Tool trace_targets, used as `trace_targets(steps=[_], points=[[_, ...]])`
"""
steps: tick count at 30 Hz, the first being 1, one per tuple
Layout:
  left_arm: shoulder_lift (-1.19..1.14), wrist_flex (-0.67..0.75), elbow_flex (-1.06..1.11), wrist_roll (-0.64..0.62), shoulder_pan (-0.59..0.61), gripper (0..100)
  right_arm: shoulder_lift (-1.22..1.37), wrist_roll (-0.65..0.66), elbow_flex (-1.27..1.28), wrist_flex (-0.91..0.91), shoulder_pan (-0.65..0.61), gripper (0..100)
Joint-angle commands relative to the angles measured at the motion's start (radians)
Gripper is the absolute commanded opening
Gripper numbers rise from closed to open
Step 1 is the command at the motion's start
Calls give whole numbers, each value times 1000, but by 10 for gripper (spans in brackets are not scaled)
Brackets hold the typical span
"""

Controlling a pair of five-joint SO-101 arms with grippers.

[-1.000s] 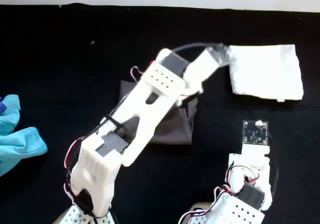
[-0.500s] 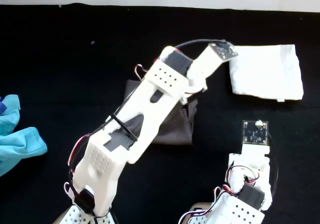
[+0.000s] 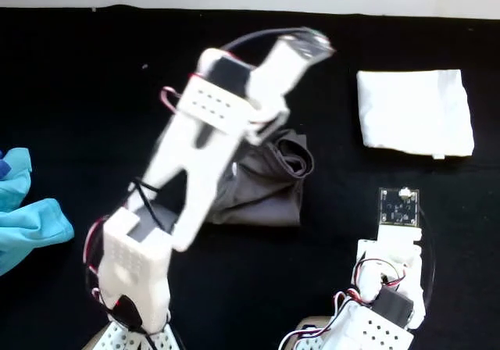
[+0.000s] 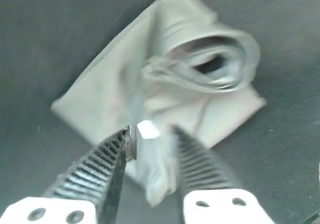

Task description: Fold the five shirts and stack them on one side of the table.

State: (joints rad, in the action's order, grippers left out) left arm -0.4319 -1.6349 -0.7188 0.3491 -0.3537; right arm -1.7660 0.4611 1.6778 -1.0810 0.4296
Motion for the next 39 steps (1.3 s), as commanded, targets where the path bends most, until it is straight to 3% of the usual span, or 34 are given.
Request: trace_targets(steps=[1, 8, 15, 20, 28, 34, 39], points=[[-48, -3, 21, -6, 73, 23, -13, 5, 124, -5, 1, 7], [-237, 25, 24, -8, 28, 9, -13, 5, 124, -5, 1, 7], [-317, -43, 25, -89, -124, 9, -13, 5, 124, -5, 1, 7], [-217, -121, 28, -92, -205, 9, -13, 5, 124, -5, 1, 7], [77, -124, 70, -86, -168, 9, -13, 5, 124, -5, 1, 7], [90, 92, 265, -86, -56, 9, -13, 5, 124, -5, 1, 7], [16, 261, 426, -86, -31, 9, -13, 5, 124, -5, 1, 7]])
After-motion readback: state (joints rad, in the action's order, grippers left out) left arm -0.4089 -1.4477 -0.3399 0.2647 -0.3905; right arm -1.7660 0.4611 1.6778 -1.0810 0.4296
